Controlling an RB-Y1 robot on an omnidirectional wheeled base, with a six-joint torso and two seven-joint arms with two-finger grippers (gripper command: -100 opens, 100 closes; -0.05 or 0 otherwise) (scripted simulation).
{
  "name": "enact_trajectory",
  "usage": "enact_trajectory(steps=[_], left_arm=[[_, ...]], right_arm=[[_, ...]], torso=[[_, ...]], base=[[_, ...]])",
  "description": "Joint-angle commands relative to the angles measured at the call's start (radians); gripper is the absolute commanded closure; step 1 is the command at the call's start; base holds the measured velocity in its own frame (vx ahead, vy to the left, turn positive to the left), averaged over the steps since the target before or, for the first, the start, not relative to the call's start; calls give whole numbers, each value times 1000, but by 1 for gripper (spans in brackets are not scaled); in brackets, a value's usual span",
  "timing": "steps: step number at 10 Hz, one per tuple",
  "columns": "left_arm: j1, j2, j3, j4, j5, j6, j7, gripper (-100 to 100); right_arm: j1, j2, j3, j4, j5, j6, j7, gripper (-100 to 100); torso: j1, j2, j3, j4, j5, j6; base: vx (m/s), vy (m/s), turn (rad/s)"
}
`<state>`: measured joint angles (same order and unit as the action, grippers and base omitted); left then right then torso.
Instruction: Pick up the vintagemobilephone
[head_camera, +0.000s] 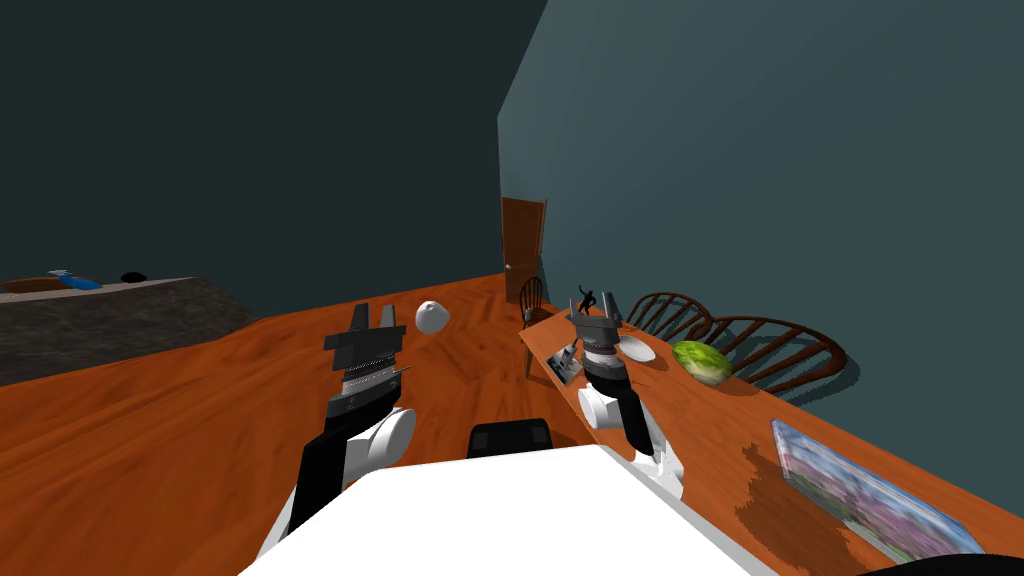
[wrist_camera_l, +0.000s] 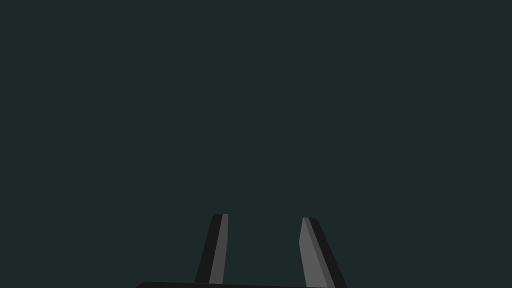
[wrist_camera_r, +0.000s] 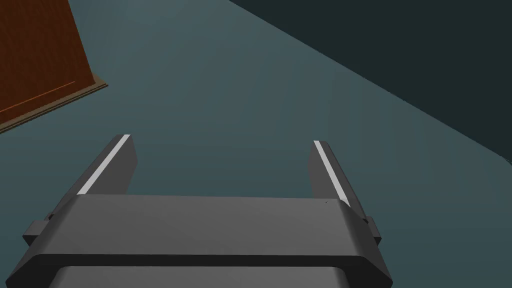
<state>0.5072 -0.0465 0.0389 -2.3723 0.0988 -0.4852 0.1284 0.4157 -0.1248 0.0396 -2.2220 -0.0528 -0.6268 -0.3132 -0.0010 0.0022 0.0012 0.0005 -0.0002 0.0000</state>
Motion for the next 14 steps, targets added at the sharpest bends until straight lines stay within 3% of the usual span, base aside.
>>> enact_trajectory(steps=[1,4,5,6,7,8,9,10,11,12,13,14], left_arm=[[0,0,0,0,0,0,0,0],[0,0,0,0,0,0,0,0],[0,0,0,0,0,0,0,0],[0,0,0,0,0,0,0,0],[0,0,0,0,0,0,0,0],[0,0,0,0,0,0,0,0],[0,0,0,0,0,0,0,0],[0,0,0,0,0,0,0,0],[0,0,0,0,0,0,0,0],[0,0,0,0,0,0,0,0],[0,0,0,0,0,0,0,0],[0,0,0,0,0,0,0,0]], right_arm=[[-22,-29,41,50,-27,3,-50,-100],[-40,-51,69,93,-48,3,-119,-100],[-61,-74,100,138,-70,3,-154,-100],[-61,-74,100,138,-70,3,-172,-100],[-83,-99,133,184,-93,3,-204,-100],[-83,-99,133,186,-93,3,-229,-100],[-106,-125,168,237,-116,4,-259,-100],[-106,-125,168,237,-116,4,-289,-100],[-132,-151,204,280,-141,4,-317,-100],[-132,-151,204,290,-141,4,-345,-100],[-158,-179,242,319,-166,5,-374,-100],[-158,-179,242,337,-166,5,-402,-100]], torso=[[0,0,0,0,0,0],[0,1,0,0,0,0],[0,0,0,0,0,0],[0,1,0,0,0,0],[-1,0,0,0,0,0],[-1,0,0,0,0,0],[-1,0,0,0,0,0],[-1,1,0,0,0,0],[0,1,1,0,0,0],[0,1,0,0,0,0],[0,0,0,0,0,0],[-1,2,1,0,0,0]], base=[[-43,-17,33],[-43,-15,16],[-45,-20,30],[-37,-20,20],[-42,-26,29],[-38,-20,25],[-48,-26,35],[-46,-21,23],[-45,-16,37],[-42,-20,26],[-67,-24,51],[-55,-21,25]])
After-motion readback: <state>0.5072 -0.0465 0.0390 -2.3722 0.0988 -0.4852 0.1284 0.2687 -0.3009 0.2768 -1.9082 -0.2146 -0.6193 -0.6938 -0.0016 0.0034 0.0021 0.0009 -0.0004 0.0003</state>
